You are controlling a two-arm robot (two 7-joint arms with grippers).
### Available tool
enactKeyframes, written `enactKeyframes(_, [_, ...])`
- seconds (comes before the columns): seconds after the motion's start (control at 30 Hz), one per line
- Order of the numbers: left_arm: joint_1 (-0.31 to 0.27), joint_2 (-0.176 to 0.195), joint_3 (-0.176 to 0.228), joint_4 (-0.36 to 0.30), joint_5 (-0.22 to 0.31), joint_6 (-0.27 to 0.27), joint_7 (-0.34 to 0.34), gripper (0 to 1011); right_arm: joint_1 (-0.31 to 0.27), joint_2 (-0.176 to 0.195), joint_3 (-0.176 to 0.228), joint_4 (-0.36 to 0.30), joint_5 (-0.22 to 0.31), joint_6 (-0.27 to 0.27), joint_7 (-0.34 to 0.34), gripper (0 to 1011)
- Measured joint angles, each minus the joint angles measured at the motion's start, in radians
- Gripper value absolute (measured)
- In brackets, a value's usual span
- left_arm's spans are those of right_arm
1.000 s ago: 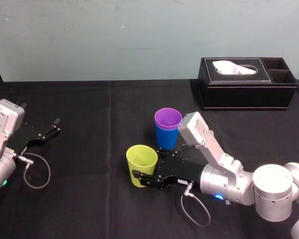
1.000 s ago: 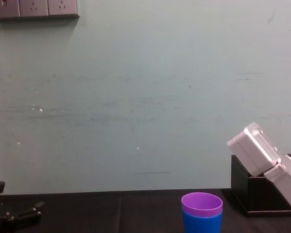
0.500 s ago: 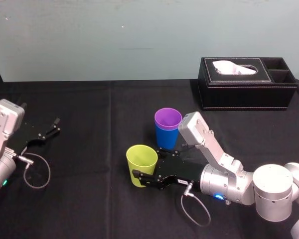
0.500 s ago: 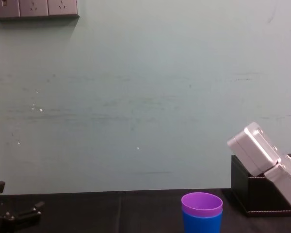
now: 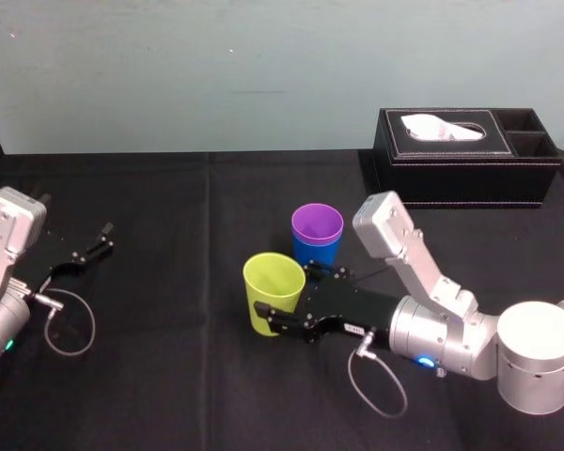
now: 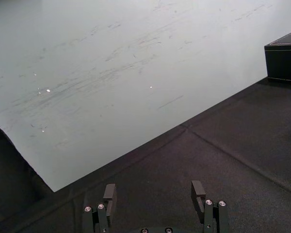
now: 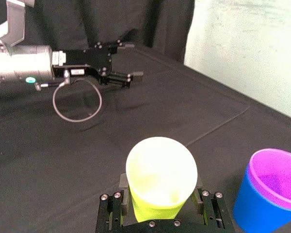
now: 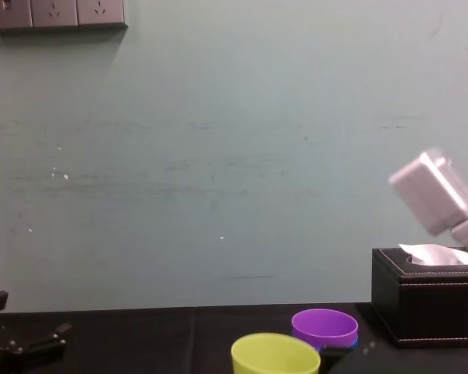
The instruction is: Stack the three plastic cups sequentially using one hand.
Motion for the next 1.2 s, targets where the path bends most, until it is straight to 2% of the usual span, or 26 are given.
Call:
enactKeyframes(0.3, [0.000, 0.000, 0.000, 0.000, 0.000, 0.000, 0.000, 1010, -0.008, 0.033, 0.039, -0.101, 0.018, 0.059, -0.027, 739])
enactKeyframes(0.5, [0.000, 0.000, 0.000, 0.000, 0.000, 0.000, 0.000, 1010, 0.000, 0.043, 0.073, -0.140, 0.039, 0.083, -0.049, 739])
enactKeyframes(0.8, [0.000, 0.000, 0.000, 0.000, 0.000, 0.000, 0.000, 1010, 0.034, 0.042, 0.113, -0.140, 0.071, 0.110, -0.074, 739])
enactKeyframes(1.2, [0.000, 0.000, 0.000, 0.000, 0.000, 0.000, 0.000, 1010, 0.084, 0.021, 0.118, -0.075, 0.070, 0.121, -0.103, 739])
